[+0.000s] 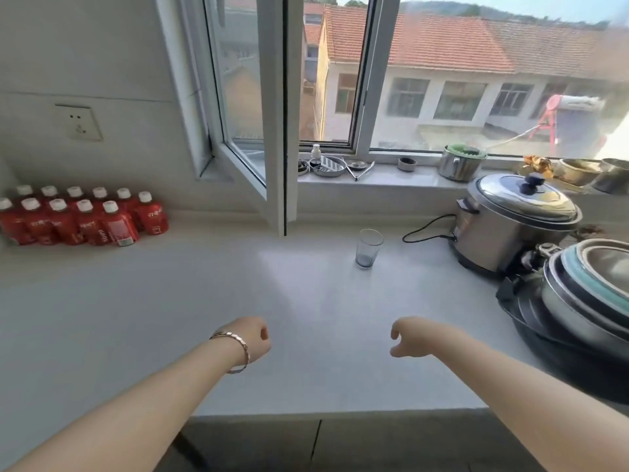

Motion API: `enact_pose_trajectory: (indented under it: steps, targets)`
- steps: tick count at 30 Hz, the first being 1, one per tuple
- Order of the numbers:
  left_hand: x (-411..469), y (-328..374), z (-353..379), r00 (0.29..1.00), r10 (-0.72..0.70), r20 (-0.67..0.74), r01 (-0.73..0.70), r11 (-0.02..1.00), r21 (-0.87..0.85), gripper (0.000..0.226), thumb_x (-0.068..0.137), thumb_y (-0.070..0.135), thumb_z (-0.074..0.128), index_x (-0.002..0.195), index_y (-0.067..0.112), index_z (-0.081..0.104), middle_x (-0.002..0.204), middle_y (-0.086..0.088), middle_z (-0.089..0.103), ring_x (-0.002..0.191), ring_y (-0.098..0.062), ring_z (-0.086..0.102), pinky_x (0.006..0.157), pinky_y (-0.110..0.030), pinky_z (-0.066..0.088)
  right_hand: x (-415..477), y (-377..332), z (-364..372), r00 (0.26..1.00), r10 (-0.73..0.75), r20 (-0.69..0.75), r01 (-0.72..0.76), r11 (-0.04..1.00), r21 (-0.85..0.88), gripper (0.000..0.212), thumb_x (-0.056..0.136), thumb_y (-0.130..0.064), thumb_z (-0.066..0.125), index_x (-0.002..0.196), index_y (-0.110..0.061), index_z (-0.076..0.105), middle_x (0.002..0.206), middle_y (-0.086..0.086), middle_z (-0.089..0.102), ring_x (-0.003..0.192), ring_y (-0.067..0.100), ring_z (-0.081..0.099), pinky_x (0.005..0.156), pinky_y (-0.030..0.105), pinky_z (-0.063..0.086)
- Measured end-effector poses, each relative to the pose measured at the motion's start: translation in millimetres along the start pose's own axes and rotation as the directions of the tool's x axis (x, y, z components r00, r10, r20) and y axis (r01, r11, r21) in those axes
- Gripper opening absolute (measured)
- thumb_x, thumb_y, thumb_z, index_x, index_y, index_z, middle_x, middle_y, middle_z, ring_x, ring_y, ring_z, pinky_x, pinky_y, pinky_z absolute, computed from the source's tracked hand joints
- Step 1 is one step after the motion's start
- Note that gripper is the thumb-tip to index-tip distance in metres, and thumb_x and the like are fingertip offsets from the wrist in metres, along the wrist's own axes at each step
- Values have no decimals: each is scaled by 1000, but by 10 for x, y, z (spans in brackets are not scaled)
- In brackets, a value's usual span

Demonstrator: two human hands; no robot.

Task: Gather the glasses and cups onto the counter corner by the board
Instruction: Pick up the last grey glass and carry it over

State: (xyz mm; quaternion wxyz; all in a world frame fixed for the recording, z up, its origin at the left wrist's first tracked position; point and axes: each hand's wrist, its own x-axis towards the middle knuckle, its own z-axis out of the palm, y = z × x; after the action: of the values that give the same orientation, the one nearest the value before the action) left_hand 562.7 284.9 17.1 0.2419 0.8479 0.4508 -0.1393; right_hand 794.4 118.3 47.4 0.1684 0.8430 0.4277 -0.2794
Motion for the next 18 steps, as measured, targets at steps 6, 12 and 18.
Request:
enact_pose_trajectory:
  steps: [6, 12, 18]
  targets:
    - [1071, 338, -356, 997, 51, 50, -55, 995, 82, 14, 84, 22, 46, 90, 19, 58, 106, -4, 65, 104, -25, 61, 88, -30, 48, 704, 314, -412, 997, 82, 2, -82, 989, 121, 48, 93, -31, 50, 135, -11, 44, 138, 7, 49, 126, 24, 47, 100, 29, 39]
    - [1719, 650, -394, 993, 57, 99, -65, 995, 75, 23, 84, 23, 48, 102, 15, 62, 112, -5, 65, 101, -24, 60, 90, -31, 48, 1420, 562, -714, 987, 135, -89, -115, 974, 196, 45, 92, -31, 51, 133, -14, 46, 136, 7, 49, 126, 25, 46, 98, 33, 41]
    - [2170, 864, -256, 992, -31, 121, 27, 999, 35, 9, 85, 23, 48, 88, 22, 57, 96, 0, 59, 97, -22, 61, 88, -31, 49, 2359, 630, -1176, 938, -10, -346, 94, 970, 225, 69, 84, -45, 60, 141, -16, 34, 147, 4, 37, 133, 25, 37, 104, 40, 40]
